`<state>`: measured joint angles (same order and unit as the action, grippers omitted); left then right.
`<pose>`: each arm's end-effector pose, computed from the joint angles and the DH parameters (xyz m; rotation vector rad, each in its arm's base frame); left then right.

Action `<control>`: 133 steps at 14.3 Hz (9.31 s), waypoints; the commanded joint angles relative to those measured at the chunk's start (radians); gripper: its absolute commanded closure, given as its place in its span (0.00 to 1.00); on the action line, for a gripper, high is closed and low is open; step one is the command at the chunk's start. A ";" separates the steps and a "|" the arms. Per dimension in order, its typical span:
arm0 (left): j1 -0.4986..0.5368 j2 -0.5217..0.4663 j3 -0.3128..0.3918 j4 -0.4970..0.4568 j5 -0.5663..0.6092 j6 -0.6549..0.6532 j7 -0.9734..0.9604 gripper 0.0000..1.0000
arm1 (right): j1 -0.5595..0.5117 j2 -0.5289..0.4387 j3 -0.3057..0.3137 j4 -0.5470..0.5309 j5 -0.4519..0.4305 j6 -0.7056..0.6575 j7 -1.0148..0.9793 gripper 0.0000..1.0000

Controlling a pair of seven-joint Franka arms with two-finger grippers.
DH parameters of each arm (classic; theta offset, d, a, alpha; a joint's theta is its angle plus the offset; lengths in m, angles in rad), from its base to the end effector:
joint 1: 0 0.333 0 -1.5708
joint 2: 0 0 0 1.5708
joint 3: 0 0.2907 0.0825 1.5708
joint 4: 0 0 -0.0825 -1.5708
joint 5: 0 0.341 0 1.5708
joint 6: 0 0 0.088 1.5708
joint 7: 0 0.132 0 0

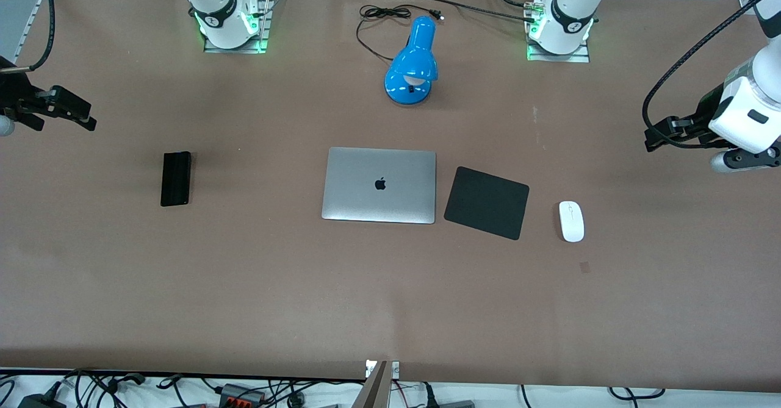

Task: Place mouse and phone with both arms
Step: 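Move the right gripper toward the black phone while the left gripper starts moving, then lower the right gripper onto the phone while the left gripper reaches the mouse, then close the right gripper on the phone while the left gripper grasps the mouse, then carry the phone beside the laptop while the left gripper carries the mouse onto the pad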

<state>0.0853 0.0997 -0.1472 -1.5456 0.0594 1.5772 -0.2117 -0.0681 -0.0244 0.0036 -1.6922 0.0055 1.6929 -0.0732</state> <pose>0.5355 -0.0220 0.5339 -3.0783 -0.2277 0.0931 0.5130 -0.0325 0.5450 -3.1377 -0.0127 -0.0399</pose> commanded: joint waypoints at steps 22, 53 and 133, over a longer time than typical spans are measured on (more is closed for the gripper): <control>0.010 0.053 0.009 0.002 0.003 -0.005 0.005 0.00 | -0.004 0.161 0.018 -0.125 -0.078 0.166 0.013 0.00; -0.016 0.715 -0.002 0.104 0.056 0.326 0.081 0.00 | -0.064 0.558 0.009 -0.264 -0.151 0.444 -0.019 0.00; -0.138 0.531 -0.112 0.137 -0.087 0.156 -0.103 0.00 | 0.355 0.742 0.128 0.023 0.077 0.436 0.555 0.82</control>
<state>-0.0666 0.7217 -0.2722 -1.3903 -0.0214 1.7889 -0.3019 0.2728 0.7095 0.1353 -1.6903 0.0683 2.1251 0.4459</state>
